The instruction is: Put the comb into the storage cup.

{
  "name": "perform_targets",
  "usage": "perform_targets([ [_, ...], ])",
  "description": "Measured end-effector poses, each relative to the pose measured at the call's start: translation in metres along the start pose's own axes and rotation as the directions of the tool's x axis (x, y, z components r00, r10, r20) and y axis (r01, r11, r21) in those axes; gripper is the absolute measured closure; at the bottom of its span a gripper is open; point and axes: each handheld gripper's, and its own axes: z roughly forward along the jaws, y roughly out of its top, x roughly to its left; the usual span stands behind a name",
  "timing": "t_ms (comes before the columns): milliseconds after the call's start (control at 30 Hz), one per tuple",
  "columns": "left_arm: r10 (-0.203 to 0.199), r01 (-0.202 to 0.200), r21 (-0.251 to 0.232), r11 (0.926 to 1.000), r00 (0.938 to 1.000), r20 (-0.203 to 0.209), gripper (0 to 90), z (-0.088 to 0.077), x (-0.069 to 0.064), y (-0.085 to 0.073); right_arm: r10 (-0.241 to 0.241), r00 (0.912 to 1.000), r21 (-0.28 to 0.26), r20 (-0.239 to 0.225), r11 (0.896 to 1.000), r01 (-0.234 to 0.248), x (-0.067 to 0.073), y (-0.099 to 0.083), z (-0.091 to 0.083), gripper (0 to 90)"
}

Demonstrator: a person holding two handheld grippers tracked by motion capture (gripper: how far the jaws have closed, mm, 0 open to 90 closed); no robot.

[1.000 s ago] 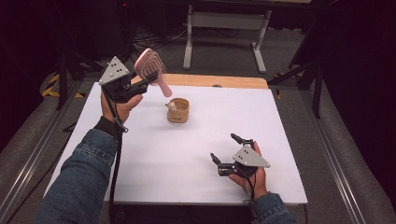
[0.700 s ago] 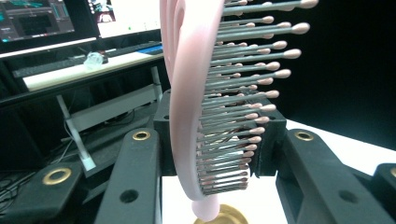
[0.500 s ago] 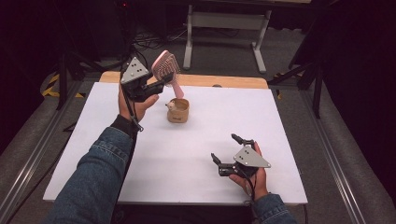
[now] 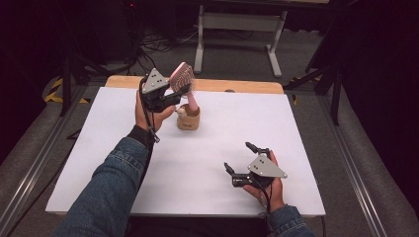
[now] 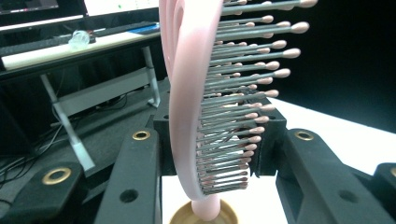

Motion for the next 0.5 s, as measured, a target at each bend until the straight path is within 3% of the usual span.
perform_targets([
  [167,-0.007,0.007,0.013,0.9999,1.0,-0.002,63.3,0.002,0.003,-0.008,-0.001,1.0,0.003,-0.002,1.0,0.001,0.0,0.0,0.001,6.5],
  [500,-0.066,0.066,0.018,0.9976,0.9978,0.006,63.3,0.003,0.008,-0.026,-0.009,0.9999,0.01,-0.011,1.0,0.01,0.002,-0.001,0.002,6.6],
])
